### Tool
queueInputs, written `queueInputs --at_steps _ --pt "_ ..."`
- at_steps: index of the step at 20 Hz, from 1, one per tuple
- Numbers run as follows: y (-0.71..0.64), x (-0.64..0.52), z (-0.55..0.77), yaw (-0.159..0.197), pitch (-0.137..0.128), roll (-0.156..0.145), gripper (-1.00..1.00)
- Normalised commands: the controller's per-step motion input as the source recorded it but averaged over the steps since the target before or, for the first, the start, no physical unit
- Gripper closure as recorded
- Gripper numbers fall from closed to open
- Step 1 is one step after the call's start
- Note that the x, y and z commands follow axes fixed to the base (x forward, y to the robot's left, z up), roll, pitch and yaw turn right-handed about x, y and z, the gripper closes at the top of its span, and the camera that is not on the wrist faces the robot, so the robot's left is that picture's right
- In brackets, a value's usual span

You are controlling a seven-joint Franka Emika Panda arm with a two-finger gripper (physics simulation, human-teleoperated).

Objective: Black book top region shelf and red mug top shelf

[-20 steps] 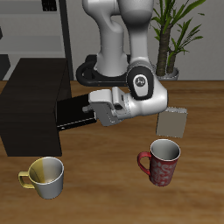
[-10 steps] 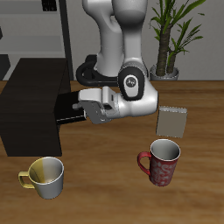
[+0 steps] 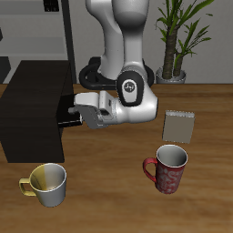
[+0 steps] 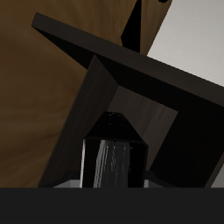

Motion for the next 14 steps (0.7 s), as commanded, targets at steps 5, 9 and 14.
queueInputs --at_steps 5,9,14 --pt "-0.25 0.11 -0.02 -0.026 0.020 0.005 1.00" --pt "-0.20 0.12 -0.16 -0.014 0.060 0.019 1.00" --pt "-0.16 0.11 -0.19 -0.042 0.079 0.066 1.00"
